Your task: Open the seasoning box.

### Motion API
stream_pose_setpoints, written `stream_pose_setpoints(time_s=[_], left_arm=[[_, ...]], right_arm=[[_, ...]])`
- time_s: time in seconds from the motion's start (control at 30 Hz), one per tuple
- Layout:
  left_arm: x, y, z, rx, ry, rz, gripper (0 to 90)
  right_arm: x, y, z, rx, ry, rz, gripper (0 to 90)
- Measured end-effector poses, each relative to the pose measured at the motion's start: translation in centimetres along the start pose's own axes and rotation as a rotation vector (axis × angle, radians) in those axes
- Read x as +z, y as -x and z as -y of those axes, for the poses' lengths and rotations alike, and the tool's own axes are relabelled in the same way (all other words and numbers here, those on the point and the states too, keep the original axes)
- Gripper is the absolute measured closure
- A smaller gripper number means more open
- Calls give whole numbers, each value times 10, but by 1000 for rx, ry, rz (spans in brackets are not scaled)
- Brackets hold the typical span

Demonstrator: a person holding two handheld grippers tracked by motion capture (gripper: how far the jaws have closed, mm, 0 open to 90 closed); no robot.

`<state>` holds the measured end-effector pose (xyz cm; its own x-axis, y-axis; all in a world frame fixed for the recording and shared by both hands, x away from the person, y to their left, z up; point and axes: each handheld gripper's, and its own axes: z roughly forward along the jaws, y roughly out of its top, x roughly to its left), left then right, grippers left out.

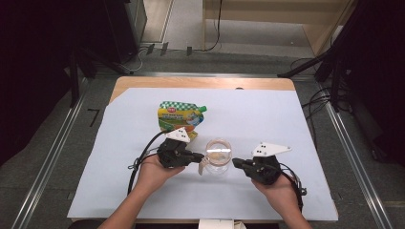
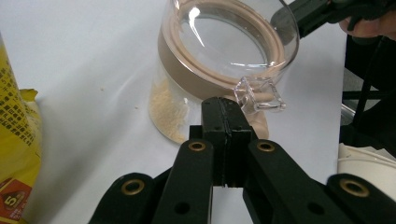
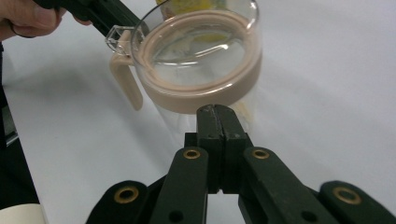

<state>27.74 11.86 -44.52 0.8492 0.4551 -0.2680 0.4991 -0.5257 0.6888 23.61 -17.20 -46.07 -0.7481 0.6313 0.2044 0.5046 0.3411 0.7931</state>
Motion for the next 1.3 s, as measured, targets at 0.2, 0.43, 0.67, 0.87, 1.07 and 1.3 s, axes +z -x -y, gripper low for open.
stream_pose_setpoints(time_s=[0.2,0.43,0.67,0.87,1.07,1.3], left_arm=[[1,3,-1,8,-9,3,900],[-1,5,1,12,-3,7,900],[0,7,1,9,-2,31,900],[0,8,1,-4,5,48,900],[1,14,2,14,6,25,900],[4,19,2,16,5,44,900]], right_arm=[[5,-7,0,-11,-15,-2,900],[5,-5,-2,11,-26,0,900],[8,-1,-3,8,-32,14,900],[9,-2,-4,5,-32,37,900],[17,2,-7,20,-15,67,900],[22,6,-10,21,-16,96,900]])
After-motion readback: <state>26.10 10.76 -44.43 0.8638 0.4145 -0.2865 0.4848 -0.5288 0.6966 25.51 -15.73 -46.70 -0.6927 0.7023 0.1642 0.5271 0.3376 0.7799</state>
